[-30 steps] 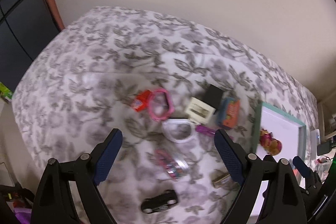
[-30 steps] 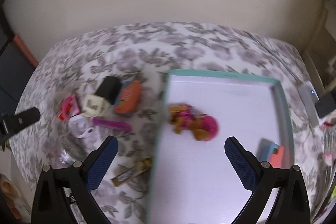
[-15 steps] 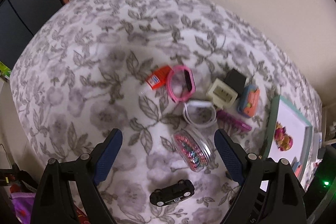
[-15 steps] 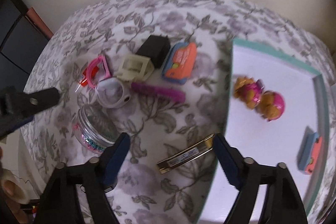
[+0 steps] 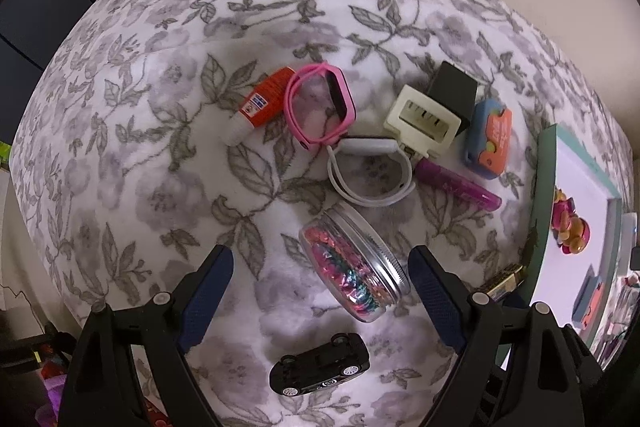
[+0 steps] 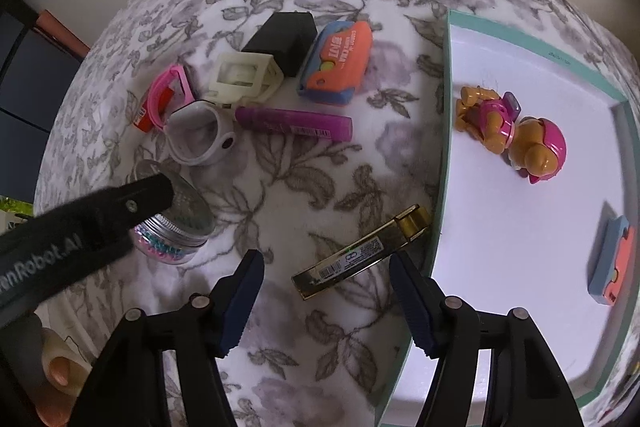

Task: Organize rigid objects
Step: 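Move both tools back over the remaining toys beside the tray, then grasp the glass jar with the left tool while the right tool grasps the gold harmonica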

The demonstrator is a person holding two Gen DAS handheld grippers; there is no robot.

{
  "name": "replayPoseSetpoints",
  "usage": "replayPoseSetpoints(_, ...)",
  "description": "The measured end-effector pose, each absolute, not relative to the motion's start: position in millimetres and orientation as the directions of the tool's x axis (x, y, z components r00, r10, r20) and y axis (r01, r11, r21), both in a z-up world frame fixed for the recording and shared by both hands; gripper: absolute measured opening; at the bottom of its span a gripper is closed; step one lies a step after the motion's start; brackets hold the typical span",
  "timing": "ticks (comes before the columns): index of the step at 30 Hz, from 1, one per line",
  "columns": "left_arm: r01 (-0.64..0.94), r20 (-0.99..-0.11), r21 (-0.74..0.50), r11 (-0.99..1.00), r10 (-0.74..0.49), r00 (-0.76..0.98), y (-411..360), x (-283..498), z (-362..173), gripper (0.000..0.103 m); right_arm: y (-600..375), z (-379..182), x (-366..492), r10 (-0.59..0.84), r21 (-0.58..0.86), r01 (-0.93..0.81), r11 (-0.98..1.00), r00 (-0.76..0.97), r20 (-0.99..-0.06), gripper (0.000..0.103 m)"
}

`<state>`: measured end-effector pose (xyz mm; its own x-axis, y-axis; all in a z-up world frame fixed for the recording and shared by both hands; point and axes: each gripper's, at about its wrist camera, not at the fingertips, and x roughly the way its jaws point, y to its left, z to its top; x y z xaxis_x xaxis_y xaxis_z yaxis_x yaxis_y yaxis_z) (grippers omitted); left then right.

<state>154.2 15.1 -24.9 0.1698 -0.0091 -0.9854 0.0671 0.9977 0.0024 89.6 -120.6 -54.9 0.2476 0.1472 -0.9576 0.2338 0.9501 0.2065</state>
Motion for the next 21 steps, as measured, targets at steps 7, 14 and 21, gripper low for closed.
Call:
replayPoseSetpoints(7,0.065,-0.988,0.0,0.998,-0.01,0.153,18.3,156.9,-31.8,0.09,-122.7,-74.7,93.8,0.163,0.22,0.286,0.933,0.21,-0.964,0.052)
replayPoseSetpoints(14,0.06,-0.992,-0.002,0.998,-0.01,0.128,18.9,161.9,-43.6,0.09,-119.5,-74.6,99.3,0.08,0.168,0.283,0.944,0.297,-0.951,0.051)
replayPoseSetpoints(21,0.061,-0.992,0.007,0.998,-0.001,0.127,18.6,162.2,-52.2,0.089,-104.6,-78.2,104.4,-0.004,0.078,0.225,0.971,0.342,-0.94,0.044)
